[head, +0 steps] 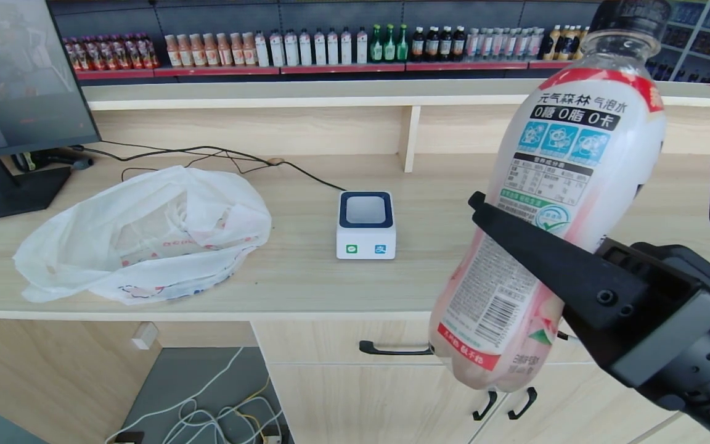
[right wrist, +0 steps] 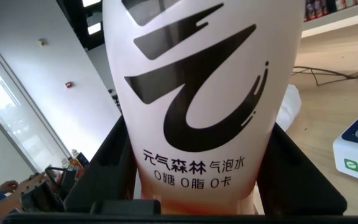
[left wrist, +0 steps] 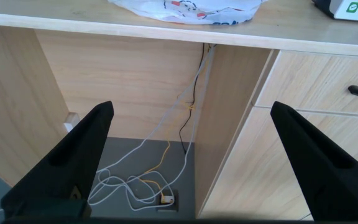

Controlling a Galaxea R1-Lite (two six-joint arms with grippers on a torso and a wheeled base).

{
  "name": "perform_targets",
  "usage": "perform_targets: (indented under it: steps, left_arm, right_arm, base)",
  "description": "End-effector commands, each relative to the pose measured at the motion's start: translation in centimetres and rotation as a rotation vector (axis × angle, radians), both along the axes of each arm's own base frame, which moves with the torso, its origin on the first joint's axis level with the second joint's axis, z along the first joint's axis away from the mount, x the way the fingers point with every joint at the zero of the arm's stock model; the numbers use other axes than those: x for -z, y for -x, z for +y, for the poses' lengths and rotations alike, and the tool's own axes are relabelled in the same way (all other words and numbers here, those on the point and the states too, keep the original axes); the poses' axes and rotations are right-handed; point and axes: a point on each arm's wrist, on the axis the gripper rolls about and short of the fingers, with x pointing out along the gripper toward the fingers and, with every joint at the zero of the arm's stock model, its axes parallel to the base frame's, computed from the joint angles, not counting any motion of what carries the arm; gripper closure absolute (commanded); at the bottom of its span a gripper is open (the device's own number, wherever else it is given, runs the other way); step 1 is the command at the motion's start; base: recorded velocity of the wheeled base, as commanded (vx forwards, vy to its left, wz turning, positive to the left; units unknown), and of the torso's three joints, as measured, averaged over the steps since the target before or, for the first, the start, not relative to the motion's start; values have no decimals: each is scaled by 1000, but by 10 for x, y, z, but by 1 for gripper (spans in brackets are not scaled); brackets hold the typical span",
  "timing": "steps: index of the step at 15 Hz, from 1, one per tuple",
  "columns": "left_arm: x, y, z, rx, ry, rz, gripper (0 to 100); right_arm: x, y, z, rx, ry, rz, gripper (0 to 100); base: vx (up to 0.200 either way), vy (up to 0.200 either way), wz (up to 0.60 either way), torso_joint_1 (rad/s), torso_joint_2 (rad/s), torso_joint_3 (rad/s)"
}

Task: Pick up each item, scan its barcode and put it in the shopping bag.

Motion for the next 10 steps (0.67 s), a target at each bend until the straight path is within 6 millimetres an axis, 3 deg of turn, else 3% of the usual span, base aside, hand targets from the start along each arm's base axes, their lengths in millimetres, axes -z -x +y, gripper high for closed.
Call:
perform_targets:
  steps: [1,10]
  left_arm:
    - [0,0,0,-2,1,0,0]
    - [0,0,0,-2,1,0,0]
  right_arm:
    - [1,1,0,2,6,-1,100]
    - [9,4,-5,27,52,-19,100]
  base:
    - [0,0,0,0,0,0]
    - [0,0,0,0,0,0]
